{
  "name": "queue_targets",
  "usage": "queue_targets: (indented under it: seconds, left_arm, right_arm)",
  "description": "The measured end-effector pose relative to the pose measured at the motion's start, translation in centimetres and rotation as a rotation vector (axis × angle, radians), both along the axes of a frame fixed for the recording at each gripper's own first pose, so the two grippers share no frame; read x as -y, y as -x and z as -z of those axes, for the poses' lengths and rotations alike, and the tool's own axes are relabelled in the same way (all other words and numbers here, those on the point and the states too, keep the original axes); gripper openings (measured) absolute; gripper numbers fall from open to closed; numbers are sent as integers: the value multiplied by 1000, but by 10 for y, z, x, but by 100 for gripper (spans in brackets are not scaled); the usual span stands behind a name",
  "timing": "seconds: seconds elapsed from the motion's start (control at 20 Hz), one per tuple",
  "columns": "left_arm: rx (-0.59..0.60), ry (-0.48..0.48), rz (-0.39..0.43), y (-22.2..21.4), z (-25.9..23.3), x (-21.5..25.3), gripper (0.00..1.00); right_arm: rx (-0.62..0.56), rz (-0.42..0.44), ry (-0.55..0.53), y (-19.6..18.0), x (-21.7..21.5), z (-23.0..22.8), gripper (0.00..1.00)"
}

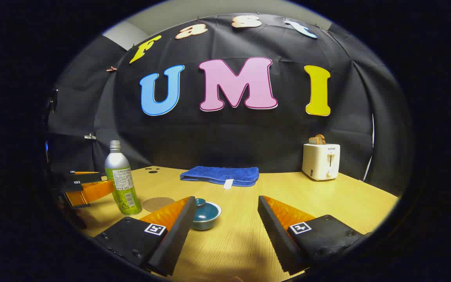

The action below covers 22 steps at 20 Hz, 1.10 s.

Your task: Open the teacup lid with one hand, grasp the water bottle and pour water into the teacup with the other hand; after pouring, place the water bottle on the coaster and then close the teacup lid.

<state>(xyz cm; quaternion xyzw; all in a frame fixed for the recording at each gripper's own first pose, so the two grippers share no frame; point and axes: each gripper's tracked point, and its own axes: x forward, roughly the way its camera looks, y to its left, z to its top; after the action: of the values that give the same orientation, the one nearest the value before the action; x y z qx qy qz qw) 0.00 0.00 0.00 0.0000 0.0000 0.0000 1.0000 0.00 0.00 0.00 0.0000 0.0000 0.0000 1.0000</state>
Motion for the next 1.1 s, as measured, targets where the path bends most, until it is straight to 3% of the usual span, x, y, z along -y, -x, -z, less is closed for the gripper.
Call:
queue_targets:
  seconds: [0.45, 1.1]
  left_arm:
    - [1, 1, 0, 0, 0, 0, 95]
    - [1, 1, 9, -3, 0, 3, 94]
  right_arm:
    - [0, -3, 0, 1, -1, -1, 98]
    - [-45, -127, 4, -31, -35, 7, 98]
